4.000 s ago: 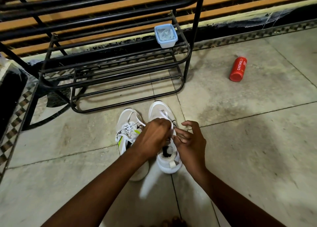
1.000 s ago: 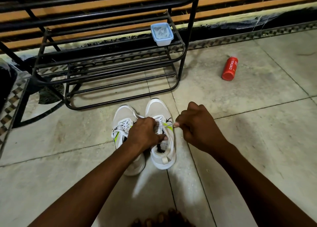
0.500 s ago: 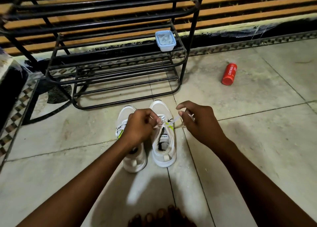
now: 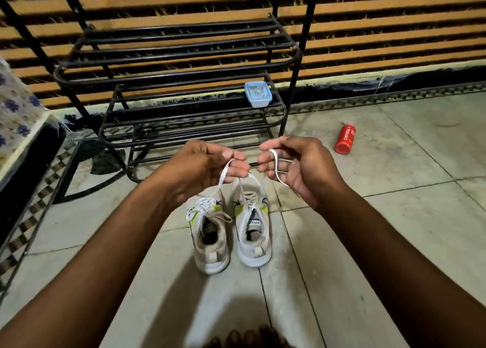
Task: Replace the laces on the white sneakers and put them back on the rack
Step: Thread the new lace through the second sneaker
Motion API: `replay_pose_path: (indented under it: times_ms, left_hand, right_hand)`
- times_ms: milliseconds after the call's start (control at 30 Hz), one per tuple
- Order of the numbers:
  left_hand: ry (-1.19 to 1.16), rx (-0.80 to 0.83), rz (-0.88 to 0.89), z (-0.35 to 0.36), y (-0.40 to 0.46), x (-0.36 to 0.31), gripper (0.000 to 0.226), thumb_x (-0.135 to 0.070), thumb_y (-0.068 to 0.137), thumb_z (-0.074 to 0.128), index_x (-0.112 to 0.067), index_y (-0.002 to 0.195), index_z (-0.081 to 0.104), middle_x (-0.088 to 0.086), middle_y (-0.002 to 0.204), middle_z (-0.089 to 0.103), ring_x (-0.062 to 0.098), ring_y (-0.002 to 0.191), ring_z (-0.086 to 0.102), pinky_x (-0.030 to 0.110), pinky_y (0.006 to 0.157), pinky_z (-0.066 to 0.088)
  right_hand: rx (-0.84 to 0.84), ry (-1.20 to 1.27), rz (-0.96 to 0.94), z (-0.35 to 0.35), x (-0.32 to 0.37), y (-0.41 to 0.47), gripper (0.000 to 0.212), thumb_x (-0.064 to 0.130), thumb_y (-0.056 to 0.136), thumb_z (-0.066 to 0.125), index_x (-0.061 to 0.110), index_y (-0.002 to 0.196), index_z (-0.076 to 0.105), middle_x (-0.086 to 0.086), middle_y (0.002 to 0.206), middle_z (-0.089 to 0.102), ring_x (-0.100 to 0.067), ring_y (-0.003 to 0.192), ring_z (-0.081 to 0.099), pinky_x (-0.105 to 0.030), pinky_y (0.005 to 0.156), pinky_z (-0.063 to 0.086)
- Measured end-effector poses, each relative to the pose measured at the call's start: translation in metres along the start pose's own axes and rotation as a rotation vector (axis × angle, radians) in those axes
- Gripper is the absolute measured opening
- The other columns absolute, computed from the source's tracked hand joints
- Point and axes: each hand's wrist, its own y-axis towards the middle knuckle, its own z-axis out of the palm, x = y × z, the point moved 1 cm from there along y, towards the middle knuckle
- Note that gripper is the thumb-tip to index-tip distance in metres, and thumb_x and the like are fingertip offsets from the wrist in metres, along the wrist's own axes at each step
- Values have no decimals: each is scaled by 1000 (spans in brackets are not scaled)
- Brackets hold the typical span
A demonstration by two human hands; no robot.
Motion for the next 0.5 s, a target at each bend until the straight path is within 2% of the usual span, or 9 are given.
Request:
replay_pose_path:
  times_ms: [67,133,167,233,267,333,400,467,500]
  left_hand:
    - [5,33,9,1,-8,-7,29,9,104,42,5,117,68,23,107,76,27,100,77,27,81,63]
    - [47,21,31,3,-13,-10,26,11,100,50,3,117,68,21,107,77,28,103,76,32,87,62]
    - [79,-10,45,4,-14,-8,24,11,97,57,3,116,69,21,104,77,29,101,76,34,87,63]
    - [108,-105,79,5,-13,-6,17,7,92,68,5,108,72,22,97,78,29,94,78,32,80,64]
    - [98,-144,87,6,-13,-5,12,2,92,70,6,104,74,23,94,77,27,87,78,28,73,64]
    - [104,-189,129,8,-14,-6,21,-14,97,70,6,97,75,19,83,77,19,67,74,22,57,57]
    - [197,-229,182,10,-14,-13,32,-26,100,66,2,93,77,5,66,70,11,52,58,21,50,43]
    - [291,-248,240,13,-14,-21,34,-29,103,62,-3,88,78,-8,55,60,8,49,42,19,49,34]
    - [310,-238,271,15,-14,-23,34,-29,103,61,-8,83,79,-6,56,59,10,52,39,20,50,33]
  right_hand:
    - [6,38,9,3,12,-4,37,-5,93,34,-10,112,65,-24,99,74,-35,90,75,-34,78,59]
    - [-3,-28,-15,4,14,-8,41,-18,88,35,-8,116,64,-23,103,75,-33,97,75,-38,90,60]
    - [-19,-90,-42,4,14,-9,38,-19,90,40,-6,116,64,-20,103,76,-32,97,75,-39,91,60]
    - [-51,-208,-115,4,14,-11,21,-11,93,58,-3,109,69,-17,95,77,-29,87,77,-39,83,62]
    - [-67,-263,-160,4,14,-12,13,-6,92,65,-3,103,71,-17,88,77,-27,76,76,-39,75,63]
    - [-114,-407,-284,5,18,-12,6,4,92,71,0,93,76,-12,73,75,-17,56,66,-33,58,57]
    - [-188,-553,-392,6,21,-7,14,19,94,72,10,87,80,0,68,73,-4,56,62,-25,57,48]
    - [-224,-648,-453,8,23,-4,22,37,92,71,19,84,81,2,76,74,-6,70,68,-32,65,53]
    - [-222,-676,-473,9,24,-3,26,43,89,71,20,82,80,0,78,73,-10,74,69,-36,69,54]
